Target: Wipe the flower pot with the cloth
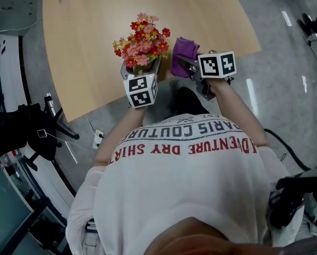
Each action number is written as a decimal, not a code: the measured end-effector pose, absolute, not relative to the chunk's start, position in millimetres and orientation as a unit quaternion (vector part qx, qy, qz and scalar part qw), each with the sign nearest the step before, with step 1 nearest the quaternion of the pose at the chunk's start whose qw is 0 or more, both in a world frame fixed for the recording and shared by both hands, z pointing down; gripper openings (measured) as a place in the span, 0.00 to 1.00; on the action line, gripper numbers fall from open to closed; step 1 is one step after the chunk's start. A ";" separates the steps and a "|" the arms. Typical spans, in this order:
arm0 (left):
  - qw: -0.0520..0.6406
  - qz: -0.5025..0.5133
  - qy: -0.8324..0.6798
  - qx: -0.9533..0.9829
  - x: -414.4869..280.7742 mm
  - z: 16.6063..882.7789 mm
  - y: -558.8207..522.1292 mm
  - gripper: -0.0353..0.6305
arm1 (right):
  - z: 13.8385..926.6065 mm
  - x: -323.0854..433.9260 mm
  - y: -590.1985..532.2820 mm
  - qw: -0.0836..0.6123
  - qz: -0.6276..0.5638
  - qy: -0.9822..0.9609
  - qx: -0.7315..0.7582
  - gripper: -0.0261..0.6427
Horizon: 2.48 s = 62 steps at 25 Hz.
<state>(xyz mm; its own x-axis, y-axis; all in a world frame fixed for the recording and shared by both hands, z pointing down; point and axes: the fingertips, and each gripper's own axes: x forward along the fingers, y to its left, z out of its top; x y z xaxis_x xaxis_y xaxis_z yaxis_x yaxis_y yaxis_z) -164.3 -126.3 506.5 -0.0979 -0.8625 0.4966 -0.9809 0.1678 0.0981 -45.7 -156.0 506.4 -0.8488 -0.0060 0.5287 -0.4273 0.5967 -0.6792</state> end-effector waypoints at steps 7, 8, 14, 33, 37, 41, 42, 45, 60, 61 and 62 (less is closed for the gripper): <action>0.212 0.169 -0.626 0.731 -147.7 509.6 -114.4 0.72 | 492.7 -55.4 -138.1 0.225 0.445 -0.863 0.076 0.13; 0.209 0.176 -0.608 0.745 -147.4 510.7 -114.1 0.72 | 490.3 -58.6 -137.6 0.221 0.448 -0.863 0.069 0.13; 0.199 0.201 -0.537 0.795 -147.8 506.8 -106.2 0.72 | 475.9 -76.9 -132.6 0.213 0.457 -0.863 0.040 0.13; 0.184 0.188 -0.529 0.807 -146.8 504.2 -105.3 0.72 | 542.1 -89.2 -148.1 0.338 0.412 -0.843 0.077 0.13; 0.179 0.192 -0.517 0.815 -147.9 502.4 -105.9 0.72 | 545.4 -88.0 -148.6 0.344 0.414 -0.839 0.078 0.13; 0.180 0.194 -0.504 0.822 -149.2 504.5 -103.1 0.72 | 541.0 -85.3 -145.2 0.328 0.423 -0.841 0.077 0.13; 0.182 0.193 -0.505 0.821 -149.5 504.9 -102.3 0.72 | 539.2 -84.0 -144.7 0.320 0.426 -0.843 0.078 0.13; 0.187 0.189 -0.524 0.809 -155.5 505.2 -93.8 0.73 | 532.1 -78.8 -143.1 0.297 0.431 -0.847 0.087 0.13; 0.208 0.120 -0.746 0.622 -164.7 507.8 -71.6 0.73 | 491.2 -42.6 -124.0 0.233 0.416 -0.869 0.135 0.13; 0.203 0.126 -0.748 0.619 -167.6 509.6 -73.1 0.73 | 493.4 -43.3 -122.6 0.232 0.416 -0.869 0.137 0.13; 0.201 0.129 -0.750 0.617 -171.3 511.5 -74.3 0.73 | 495.3 -44.9 -121.7 0.231 0.416 -0.869 0.138 0.13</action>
